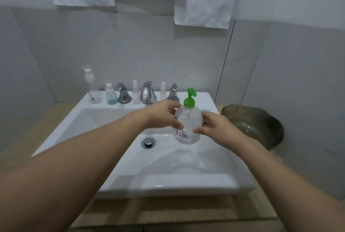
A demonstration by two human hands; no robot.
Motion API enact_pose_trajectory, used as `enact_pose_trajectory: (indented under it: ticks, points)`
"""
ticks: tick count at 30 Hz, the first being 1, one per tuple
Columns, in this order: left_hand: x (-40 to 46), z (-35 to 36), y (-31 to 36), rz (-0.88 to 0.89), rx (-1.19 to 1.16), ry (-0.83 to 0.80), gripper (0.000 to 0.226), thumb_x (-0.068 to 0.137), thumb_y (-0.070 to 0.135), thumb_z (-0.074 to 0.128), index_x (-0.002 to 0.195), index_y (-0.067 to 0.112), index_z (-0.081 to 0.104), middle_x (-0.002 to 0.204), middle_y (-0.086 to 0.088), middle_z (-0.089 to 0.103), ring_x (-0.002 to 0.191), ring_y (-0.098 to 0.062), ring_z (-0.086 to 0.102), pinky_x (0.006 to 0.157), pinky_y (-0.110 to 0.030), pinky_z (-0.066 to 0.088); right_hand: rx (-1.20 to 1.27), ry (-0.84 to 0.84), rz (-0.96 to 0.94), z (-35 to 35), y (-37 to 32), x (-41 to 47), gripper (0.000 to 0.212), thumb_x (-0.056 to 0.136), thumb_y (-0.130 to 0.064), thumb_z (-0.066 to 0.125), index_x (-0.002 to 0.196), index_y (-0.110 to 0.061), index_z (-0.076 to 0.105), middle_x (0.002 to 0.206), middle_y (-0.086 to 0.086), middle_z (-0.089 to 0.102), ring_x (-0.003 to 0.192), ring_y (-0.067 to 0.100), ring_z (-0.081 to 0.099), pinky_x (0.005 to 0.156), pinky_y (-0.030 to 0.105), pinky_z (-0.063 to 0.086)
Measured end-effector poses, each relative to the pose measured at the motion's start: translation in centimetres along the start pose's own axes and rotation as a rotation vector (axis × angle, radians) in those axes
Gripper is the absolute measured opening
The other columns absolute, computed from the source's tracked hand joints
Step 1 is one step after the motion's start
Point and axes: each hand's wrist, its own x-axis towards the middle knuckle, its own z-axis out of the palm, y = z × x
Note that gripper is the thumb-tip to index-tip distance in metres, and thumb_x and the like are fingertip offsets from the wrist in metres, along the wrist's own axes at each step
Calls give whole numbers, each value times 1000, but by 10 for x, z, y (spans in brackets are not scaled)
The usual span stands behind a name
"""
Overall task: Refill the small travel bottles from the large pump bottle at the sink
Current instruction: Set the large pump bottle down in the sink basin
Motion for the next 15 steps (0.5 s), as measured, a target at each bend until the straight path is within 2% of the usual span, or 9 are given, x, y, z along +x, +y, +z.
enact_pose_trajectory:
  ticks: [4,8,11,15]
  points:
    - [7,22,-24,-22,-5,17,57,68,16,83,120,26,63,106,5,71,93,-15,69,93,-41,53,-29,-49,57,17,28,2,41,72,-34,76,108,-25,61,112,-8,69,104,8,66,95,44,52]
    - [17,36,-44,-55,5,3,61,70,15,83,125,28,60,110,6,68,93,-12,68,93,-38,53,-102,-99,110,30,48,11,51,62,-55,69,104,-27,58,109,-7,67,102,10,65,91,44,52]
    - [27,40,-60,-77,-4,-4,65,69,17,84,127,29,58,111,5,68,92,-12,69,95,-38,52,-199,-124,125,37,56,23,47,69,-54,68,104,-26,55,107,-3,65,97,16,64,88,44,52]
    - [36,41,-78,-100,-45,11,61,71,10,83,125,28,61,108,4,69,88,-15,70,93,-35,53,-305,-141,116,45,60,41,33,84,-42,68,99,-18,51,98,2,61,88,20,60,83,42,51]
